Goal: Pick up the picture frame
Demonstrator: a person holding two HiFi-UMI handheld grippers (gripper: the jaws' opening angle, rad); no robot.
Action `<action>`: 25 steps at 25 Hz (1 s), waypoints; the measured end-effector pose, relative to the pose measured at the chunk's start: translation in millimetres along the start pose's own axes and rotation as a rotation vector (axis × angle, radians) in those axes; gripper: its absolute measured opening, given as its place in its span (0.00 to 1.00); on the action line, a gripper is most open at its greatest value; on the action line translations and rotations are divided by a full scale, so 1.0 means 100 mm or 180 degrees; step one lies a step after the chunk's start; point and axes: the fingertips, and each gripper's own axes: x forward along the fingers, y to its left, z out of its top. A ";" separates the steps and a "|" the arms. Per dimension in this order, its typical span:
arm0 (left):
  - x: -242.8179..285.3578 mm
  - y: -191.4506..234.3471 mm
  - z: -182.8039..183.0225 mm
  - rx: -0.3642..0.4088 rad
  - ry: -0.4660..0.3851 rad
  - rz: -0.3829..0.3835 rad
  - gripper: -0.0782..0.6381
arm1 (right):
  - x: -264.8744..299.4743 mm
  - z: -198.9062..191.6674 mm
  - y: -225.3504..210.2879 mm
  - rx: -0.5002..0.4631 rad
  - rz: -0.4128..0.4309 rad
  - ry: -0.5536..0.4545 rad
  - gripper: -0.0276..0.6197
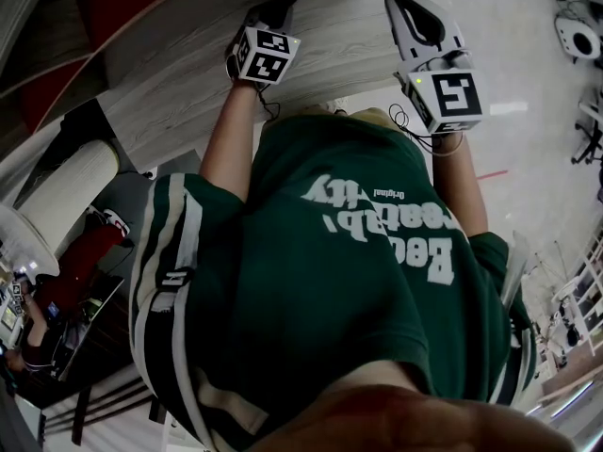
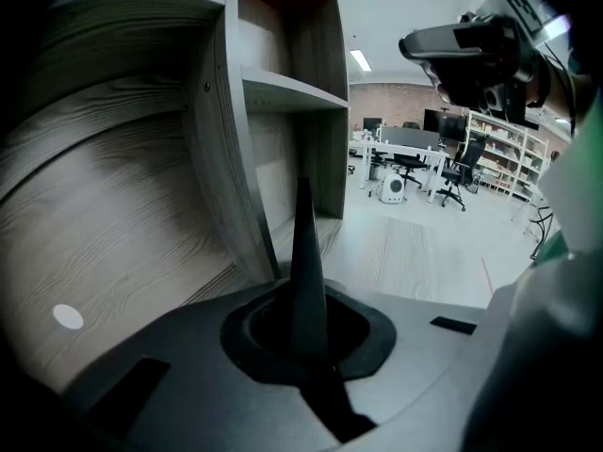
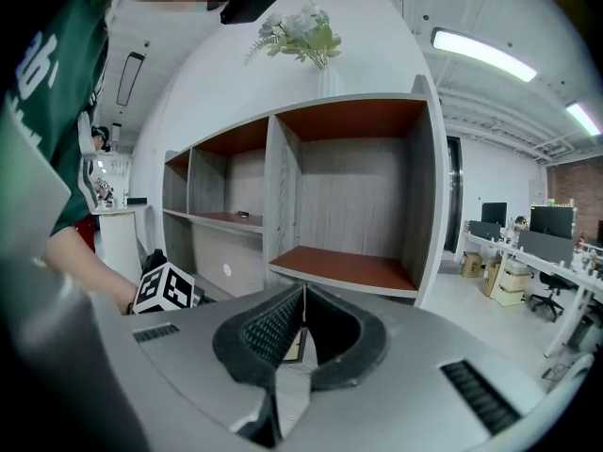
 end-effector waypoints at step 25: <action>-1.26 -0.43 0.70 0.0025 -0.0668 0.0346 0.15 | -0.55 0.30 0.33 -0.0106 0.0372 -0.0467 0.09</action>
